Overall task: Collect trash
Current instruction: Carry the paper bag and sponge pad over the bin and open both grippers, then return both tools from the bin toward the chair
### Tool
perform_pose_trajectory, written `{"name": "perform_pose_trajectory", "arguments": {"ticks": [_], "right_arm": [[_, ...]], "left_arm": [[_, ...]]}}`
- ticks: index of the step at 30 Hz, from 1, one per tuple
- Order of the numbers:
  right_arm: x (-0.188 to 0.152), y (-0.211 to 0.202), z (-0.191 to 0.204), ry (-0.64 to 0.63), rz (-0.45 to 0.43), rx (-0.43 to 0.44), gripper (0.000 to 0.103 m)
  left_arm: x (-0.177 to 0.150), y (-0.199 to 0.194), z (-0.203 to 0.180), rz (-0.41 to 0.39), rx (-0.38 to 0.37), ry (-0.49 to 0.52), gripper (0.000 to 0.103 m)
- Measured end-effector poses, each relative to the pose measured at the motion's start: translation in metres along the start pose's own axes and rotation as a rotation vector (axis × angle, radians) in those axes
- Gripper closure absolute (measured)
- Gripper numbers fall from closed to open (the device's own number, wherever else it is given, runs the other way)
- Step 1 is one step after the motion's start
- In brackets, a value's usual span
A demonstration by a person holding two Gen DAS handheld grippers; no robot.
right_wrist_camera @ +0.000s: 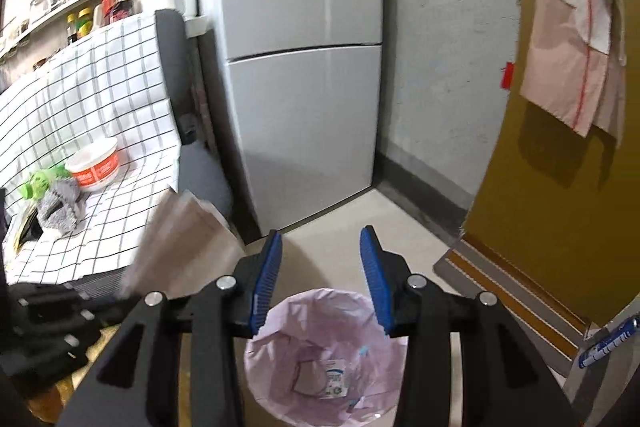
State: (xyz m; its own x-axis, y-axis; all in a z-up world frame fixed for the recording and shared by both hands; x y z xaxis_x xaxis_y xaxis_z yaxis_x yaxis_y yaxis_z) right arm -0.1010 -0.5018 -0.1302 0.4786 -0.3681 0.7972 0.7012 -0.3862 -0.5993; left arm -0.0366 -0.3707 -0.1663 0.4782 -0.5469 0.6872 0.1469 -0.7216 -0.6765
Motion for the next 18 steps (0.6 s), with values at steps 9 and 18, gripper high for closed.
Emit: {"name": "perform_pose_trajectory", "arguments": {"ticks": [9,18], "right_arm": [[-0.005,-0.002,-0.043,0.069,-0.006,-0.049,0.061],[-0.006,0.003,-0.028,0.053,0.006,-0.011,0.056]], "left_arm": [[-0.014,0.074,-0.026,0.143,-0.029,0.059,0.097],[-0.017,0.062,-0.001,0.142,0.029,0.023,0.083]]}}
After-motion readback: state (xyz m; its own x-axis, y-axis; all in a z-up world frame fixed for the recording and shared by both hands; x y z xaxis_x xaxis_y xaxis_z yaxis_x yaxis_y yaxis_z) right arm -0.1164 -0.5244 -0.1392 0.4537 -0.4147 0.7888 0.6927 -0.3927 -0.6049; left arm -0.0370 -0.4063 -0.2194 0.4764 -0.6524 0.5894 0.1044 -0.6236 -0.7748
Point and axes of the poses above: each gripper's, at about its wrist camera, not at the fingertips, and y roughly the way its jaws point, z to its left, x to its top, the point moved 7 cm from there along y, roughly the way its jaws point, and after that the axes turned 1 degree about x, right-handed, at the moved point
